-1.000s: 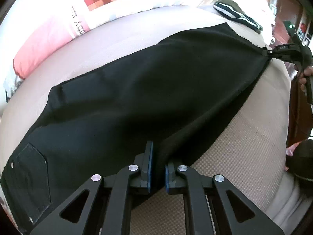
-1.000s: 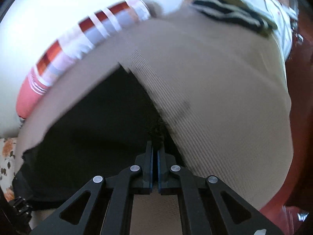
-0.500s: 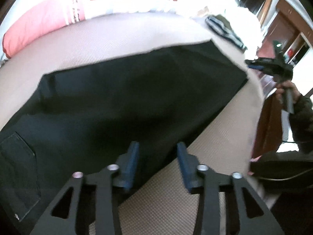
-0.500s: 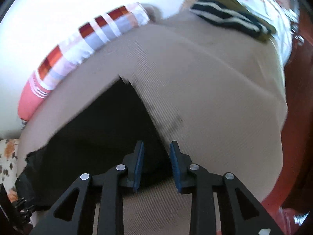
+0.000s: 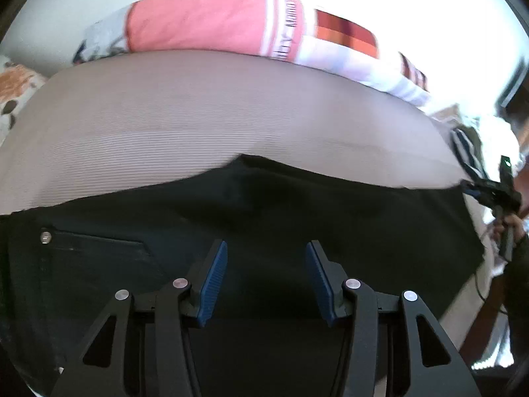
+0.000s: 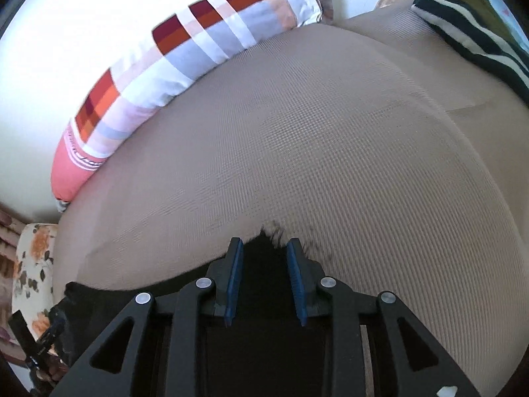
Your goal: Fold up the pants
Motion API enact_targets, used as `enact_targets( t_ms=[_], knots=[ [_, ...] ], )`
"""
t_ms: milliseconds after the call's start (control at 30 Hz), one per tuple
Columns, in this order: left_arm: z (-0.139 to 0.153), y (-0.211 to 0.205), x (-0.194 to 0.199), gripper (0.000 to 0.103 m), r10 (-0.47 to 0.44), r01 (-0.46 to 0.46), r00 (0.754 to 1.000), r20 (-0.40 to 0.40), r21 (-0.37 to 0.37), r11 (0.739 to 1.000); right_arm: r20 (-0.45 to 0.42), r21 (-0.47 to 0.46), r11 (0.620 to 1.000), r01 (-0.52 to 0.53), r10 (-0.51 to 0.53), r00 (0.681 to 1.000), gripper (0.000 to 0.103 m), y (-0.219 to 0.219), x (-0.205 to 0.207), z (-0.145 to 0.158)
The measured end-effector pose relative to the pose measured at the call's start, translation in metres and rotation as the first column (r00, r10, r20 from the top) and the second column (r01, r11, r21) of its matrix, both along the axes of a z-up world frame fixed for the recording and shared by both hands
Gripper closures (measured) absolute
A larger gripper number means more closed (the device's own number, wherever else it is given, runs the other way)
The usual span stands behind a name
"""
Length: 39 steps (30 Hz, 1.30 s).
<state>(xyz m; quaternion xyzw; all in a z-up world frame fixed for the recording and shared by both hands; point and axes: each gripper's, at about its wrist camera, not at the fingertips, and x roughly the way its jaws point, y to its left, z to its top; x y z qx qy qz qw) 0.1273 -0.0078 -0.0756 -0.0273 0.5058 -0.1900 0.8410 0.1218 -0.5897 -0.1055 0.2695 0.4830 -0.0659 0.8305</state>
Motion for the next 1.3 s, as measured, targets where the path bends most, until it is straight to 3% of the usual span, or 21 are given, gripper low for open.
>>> enact_targets(
  t_ms=[233, 333, 433, 500, 633, 833, 1100, 1300],
  knots=[
    [-0.014, 0.012, 0.008, 0.052, 0.048, -0.047, 0.999, -0.017, 0.041, 0.998, 0.026, 0.007, 0.999, -0.043, 0.043, 0.999, 0.081, 0.005, -0.002, 0.005],
    [-0.018, 0.009, 0.010, 0.052, 0.046, -0.045, 0.999, -0.020, 0.053, 0.998, 0.038, 0.035, 0.993, -0.111, 0.110, 0.993, 0.081, 0.011, -0.008, 0.003],
    [-0.021, 0.007, 0.011, 0.052, 0.040, -0.039, 0.999, -0.018, 0.065, 0.997, 0.002, -0.012, 0.988, -0.156, 0.156, 0.988, 0.081, 0.020, -0.007, -0.004],
    [-0.022, 0.005, 0.012, 0.052, 0.036, -0.035, 0.999, -0.017, 0.078, 0.996, 0.021, -0.010, 0.989, -0.145, 0.145, 0.989, 0.084, 0.021, -0.008, -0.005],
    [-0.022, 0.004, 0.013, 0.052, 0.033, -0.032, 0.999, -0.006, 0.088, 0.996, 0.096, -0.002, 0.994, -0.106, 0.106, 0.990, 0.102, 0.021, -0.014, 0.009],
    [-0.019, 0.011, 0.016, 0.052, 0.054, -0.056, 0.998, 0.025, 0.092, 0.994, 0.154, -0.139, 0.990, 0.020, 0.001, 0.988, 0.103, 0.030, -0.042, 0.039],
    [-0.030, 0.023, 0.035, 0.052, 0.079, -0.082, 0.996, 0.036, 0.096, 0.992, 0.033, -0.233, 0.971, 0.043, -0.036, 0.999, 0.103, 0.034, -0.017, 0.002],
    [-0.035, 0.015, 0.050, 0.052, 0.045, -0.057, 0.996, 0.081, 0.160, 0.986, -0.030, -0.245, 0.969, 0.046, -0.055, 0.998, 0.097, 0.038, -0.010, -0.005]
  ],
)
